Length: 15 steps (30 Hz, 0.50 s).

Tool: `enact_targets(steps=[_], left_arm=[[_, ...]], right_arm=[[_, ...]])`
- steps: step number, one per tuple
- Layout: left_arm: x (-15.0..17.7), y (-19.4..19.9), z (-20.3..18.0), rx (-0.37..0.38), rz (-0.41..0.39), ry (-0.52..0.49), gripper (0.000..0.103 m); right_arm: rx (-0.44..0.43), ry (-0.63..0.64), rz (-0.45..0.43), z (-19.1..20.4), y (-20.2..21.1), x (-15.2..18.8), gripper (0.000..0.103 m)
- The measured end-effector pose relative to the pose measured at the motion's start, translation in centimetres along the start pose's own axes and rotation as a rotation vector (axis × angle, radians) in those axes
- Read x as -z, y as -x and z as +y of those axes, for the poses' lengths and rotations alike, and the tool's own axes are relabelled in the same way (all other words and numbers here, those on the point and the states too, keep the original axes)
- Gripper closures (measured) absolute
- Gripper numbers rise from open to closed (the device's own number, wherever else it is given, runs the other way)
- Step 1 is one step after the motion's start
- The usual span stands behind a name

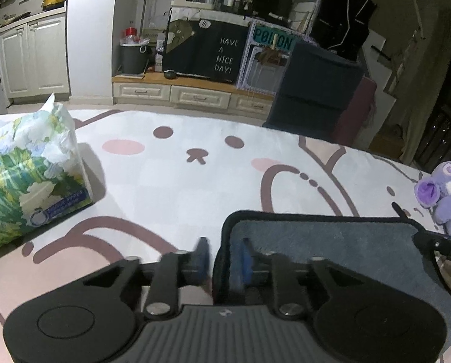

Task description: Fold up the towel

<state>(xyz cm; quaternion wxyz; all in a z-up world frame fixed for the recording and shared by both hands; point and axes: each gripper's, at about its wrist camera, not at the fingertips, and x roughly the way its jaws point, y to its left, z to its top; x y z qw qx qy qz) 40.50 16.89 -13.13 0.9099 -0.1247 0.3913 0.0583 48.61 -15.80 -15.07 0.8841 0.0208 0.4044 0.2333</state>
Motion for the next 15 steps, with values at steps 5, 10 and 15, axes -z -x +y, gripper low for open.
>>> enact_targets(steps=[5,10,15], left_arm=[[0.2,0.3,0.2,-0.015,0.022,0.004,0.038],[0.2,0.9,0.3,-0.033,0.03,0.009,0.019],[0.3,1.6,-0.1,-0.035,0.029,0.002,0.006]], right_arm=[[-0.004,-0.012,0.011,-0.5,0.4,0.0,0.041],[-0.005,-0.019,0.023,-0.5,0.8,0.1,0.026],[-0.008,-0.018,0.017,-0.3,1.8,0.1,0.011]])
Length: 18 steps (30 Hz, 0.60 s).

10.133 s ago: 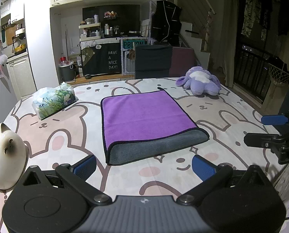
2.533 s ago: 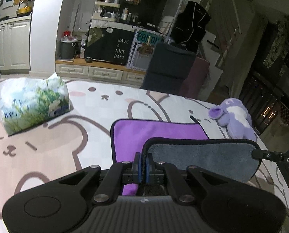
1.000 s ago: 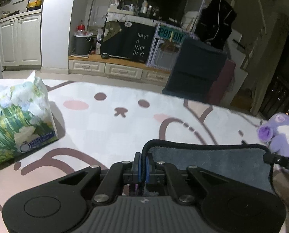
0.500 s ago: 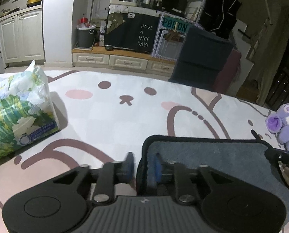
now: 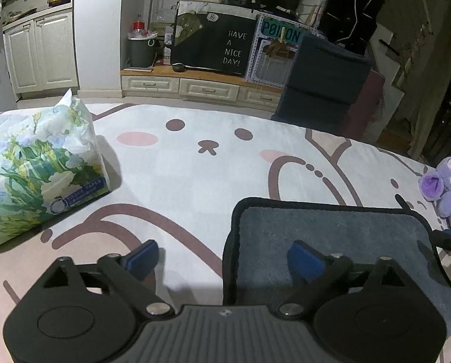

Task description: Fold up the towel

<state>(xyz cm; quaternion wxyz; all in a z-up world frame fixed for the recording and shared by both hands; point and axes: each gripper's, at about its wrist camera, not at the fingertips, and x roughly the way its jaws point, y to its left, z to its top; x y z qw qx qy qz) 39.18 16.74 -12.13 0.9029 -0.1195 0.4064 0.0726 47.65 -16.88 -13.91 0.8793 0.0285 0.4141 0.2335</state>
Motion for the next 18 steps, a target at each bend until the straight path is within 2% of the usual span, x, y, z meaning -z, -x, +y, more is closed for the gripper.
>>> enact_targets(steps=[5,18], left_arm=[[0.1,0.9,-0.5,0.015,0.002,-0.006,0.0],[0.3,4.6,-2.6,0.055,-0.013,-0.03,0.0]], right_arm=[[0.003,-0.011,-0.007,-0.1,1.2,-0.1,0.001],[-0.012,-0.005,-0.015,0.7,5.1,0.3,0.0]])
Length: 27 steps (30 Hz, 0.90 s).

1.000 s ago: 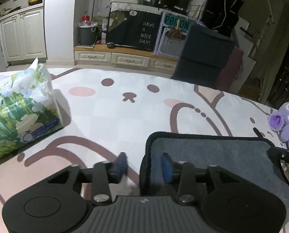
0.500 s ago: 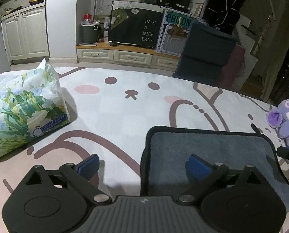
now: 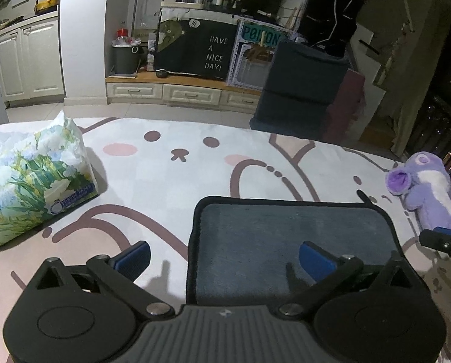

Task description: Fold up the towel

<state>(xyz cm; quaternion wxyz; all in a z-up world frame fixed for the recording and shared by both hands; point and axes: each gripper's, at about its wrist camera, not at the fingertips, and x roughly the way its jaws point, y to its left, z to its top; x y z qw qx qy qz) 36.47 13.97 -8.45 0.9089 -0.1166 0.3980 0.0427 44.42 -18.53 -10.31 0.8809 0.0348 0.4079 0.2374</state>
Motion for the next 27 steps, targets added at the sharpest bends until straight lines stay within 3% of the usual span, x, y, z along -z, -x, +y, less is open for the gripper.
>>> enact_targets(steps=[27], left_arm=[[1.0,11.5,-4.0,-0.014,-0.085,-0.052,0.0]], right_arm=[[-0.029,0.004,-0.101,3.9,11.7,-0.3,0.0]])
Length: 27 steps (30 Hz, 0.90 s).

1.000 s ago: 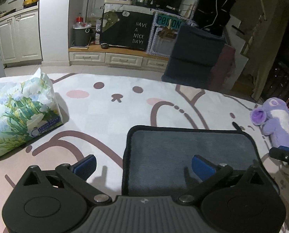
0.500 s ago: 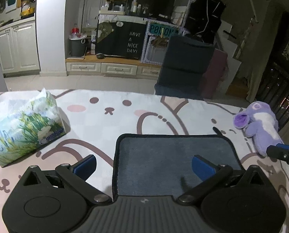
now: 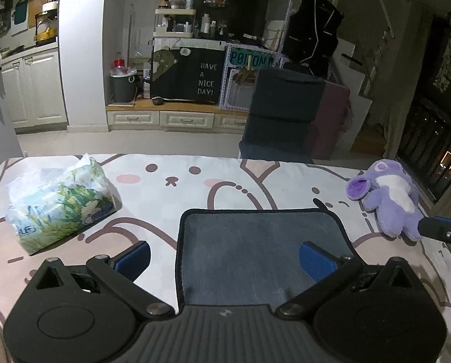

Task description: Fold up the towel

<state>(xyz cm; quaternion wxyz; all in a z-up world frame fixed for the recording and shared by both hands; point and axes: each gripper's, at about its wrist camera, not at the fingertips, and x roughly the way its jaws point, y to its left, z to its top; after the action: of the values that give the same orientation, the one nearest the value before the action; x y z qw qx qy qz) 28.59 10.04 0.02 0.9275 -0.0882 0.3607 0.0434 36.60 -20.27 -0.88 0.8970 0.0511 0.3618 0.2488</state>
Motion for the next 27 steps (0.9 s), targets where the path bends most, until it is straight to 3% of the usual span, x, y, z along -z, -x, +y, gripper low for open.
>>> enact_targets(steps=[14,27], left_arm=[[1.7,5.2,-1.5,-0.037,-0.03,-0.035,0.0],[3.6,9.8,-2.0,-0.003,-0.065,-0.02,0.0]], right_arm=[[0.011,0.026,-0.048,2.1,5.3,0.7,0.0],[0.011,0.06,-0.053,3.6,8.9,2.4,0.0]])
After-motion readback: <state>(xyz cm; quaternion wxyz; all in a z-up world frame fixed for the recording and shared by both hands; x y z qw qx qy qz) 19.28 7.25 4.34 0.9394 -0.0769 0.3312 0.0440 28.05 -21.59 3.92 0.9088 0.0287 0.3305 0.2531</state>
